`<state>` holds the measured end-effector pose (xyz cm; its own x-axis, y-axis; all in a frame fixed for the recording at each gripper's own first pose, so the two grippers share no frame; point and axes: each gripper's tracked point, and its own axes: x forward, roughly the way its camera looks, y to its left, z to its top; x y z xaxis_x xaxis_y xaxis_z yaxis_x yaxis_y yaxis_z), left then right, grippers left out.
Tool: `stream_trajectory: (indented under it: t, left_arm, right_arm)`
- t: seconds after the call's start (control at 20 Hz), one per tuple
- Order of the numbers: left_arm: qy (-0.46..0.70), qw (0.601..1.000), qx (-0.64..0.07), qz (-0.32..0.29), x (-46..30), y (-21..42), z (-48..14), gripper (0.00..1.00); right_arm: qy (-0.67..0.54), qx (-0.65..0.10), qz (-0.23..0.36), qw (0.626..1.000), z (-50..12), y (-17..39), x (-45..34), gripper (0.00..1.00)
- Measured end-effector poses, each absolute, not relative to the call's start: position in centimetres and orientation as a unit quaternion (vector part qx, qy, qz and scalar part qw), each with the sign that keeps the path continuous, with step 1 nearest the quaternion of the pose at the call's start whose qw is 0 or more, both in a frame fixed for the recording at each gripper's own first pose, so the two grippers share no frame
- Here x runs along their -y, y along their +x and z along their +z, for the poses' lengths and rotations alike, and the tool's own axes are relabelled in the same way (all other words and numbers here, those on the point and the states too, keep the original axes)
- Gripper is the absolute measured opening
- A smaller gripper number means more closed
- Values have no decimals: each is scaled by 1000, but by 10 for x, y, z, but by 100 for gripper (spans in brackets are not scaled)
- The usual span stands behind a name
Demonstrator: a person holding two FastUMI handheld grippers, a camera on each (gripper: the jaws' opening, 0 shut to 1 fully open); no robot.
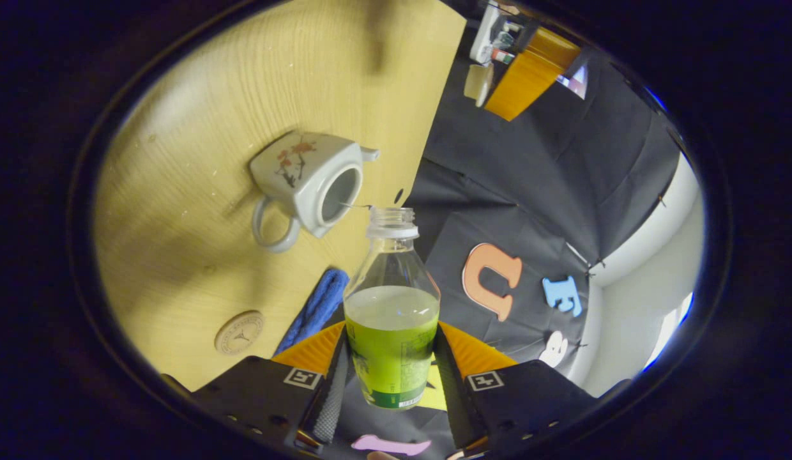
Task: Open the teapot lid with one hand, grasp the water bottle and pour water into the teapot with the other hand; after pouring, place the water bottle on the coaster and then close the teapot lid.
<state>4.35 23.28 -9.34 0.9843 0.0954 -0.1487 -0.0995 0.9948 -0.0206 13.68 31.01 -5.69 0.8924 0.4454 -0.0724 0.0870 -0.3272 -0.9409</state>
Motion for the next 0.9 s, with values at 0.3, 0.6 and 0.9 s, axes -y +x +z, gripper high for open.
stream_trajectory:
  t: [0.3,0.6,0.9]
  left_arm:
    - [-17,995,-77,53,-235,44,-96,2]
    - [-18,996,-76,42,-222,45,-90,2]
    - [-11,998,-69,13,-190,47,-77,2]
  right_arm:
    - [-675,71,226,699,-75,139,-301,68]
    - [-432,-20,280,857,-54,145,-293,68]
    - [-136,-64,238,959,-13,195,-232,68]
